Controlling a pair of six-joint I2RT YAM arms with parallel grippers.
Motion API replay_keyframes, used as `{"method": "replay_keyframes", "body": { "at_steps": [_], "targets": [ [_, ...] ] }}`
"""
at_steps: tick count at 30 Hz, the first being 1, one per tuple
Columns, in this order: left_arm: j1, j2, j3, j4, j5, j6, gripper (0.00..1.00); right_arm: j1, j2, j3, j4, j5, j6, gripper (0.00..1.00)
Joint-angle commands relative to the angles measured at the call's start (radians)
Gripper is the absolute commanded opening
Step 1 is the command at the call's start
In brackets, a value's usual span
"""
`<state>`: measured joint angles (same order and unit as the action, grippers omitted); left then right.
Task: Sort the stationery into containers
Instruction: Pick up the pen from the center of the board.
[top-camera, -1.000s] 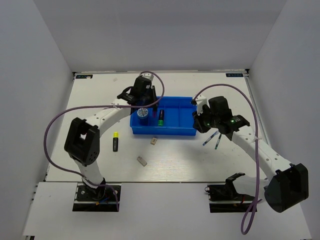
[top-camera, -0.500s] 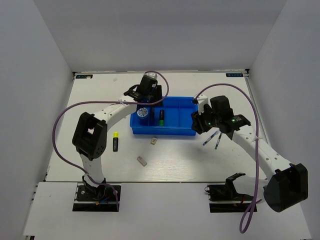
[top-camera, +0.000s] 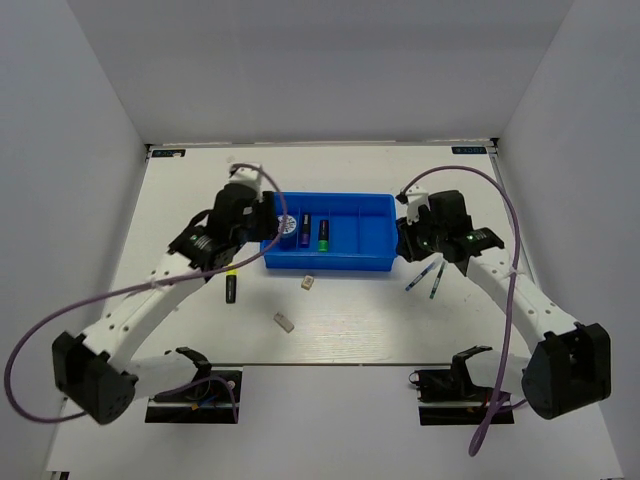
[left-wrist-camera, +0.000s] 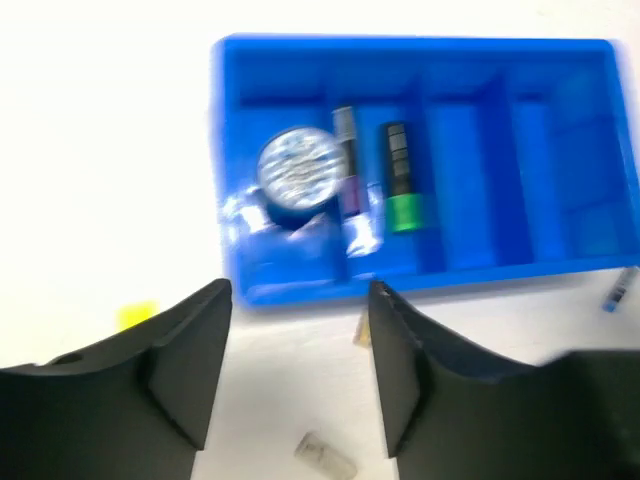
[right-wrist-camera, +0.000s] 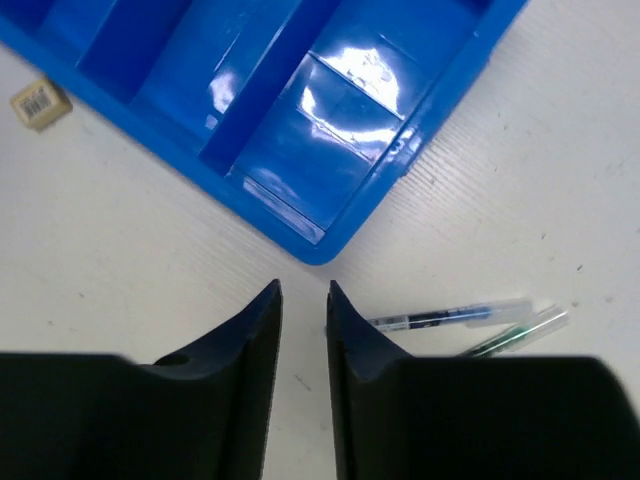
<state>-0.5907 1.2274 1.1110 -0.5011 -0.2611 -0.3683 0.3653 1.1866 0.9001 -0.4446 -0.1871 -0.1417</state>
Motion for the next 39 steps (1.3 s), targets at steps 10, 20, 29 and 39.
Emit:
{"method": "replay_keyframes", "body": {
  "at_steps": [10, 20, 29, 39],
  "targets": [
    [0.242, 0.023, -0.183, -0.197, -0.02, -0.017, 0.71, -0.085, 0.071, 0.028, -0.009, -0.02, 0.05, 0.36],
    [0.354, 0.179, -0.191, -0.182, 0.059, -0.04, 0.66, -0.135, 0.085, 0.036, -0.023, -0.066, 0.057, 0.36],
    [0.361, 0.241, -0.22, -0.165, 0.088, -0.07, 0.62, -0.154, 0.081, 0.04, -0.039, -0.098, 0.059, 0.36],
    [0.361, 0.277, -0.283, -0.134, 0.089, -0.107, 0.53, -0.178, 0.076, 0.046, -0.049, -0.13, 0.065, 0.36]
  ]
}}
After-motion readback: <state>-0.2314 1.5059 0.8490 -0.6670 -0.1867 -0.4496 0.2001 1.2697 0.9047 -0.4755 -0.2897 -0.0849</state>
